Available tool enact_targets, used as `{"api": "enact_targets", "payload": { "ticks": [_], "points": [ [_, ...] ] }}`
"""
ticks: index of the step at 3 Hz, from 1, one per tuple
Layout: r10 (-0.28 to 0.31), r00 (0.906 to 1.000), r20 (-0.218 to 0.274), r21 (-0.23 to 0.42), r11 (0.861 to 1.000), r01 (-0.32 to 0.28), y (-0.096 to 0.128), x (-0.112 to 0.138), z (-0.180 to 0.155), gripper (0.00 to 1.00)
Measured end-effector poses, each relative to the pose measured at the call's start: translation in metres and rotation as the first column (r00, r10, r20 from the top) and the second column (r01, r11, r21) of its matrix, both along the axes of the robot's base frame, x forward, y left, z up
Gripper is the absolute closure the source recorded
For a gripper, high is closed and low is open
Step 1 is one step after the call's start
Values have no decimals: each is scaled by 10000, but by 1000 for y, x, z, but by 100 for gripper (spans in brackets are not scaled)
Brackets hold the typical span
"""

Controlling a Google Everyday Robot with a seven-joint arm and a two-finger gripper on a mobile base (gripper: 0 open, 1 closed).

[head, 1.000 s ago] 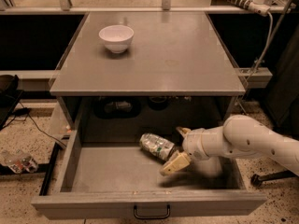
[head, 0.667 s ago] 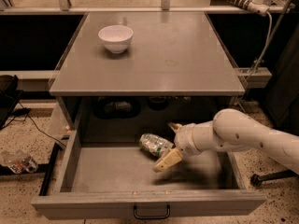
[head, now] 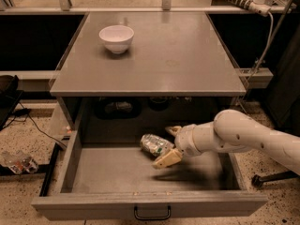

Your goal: Pick 7up can from top drawer and place on counter

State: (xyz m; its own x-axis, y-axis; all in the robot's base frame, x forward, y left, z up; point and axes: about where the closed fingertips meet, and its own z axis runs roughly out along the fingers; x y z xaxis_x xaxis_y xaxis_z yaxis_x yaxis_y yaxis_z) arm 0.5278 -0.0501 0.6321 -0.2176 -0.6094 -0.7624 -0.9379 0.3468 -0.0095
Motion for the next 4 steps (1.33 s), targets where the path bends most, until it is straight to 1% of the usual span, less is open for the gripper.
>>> {"api": "enact_targets", "payload": {
  "ticks": [3, 4],
  "points": [
    [2, 10000, -1, 0, 10000, -2, 0, 0, 0, 89],
    [2, 10000, -1, 0, 10000, -2, 0, 0, 0, 100]
  ]
}}
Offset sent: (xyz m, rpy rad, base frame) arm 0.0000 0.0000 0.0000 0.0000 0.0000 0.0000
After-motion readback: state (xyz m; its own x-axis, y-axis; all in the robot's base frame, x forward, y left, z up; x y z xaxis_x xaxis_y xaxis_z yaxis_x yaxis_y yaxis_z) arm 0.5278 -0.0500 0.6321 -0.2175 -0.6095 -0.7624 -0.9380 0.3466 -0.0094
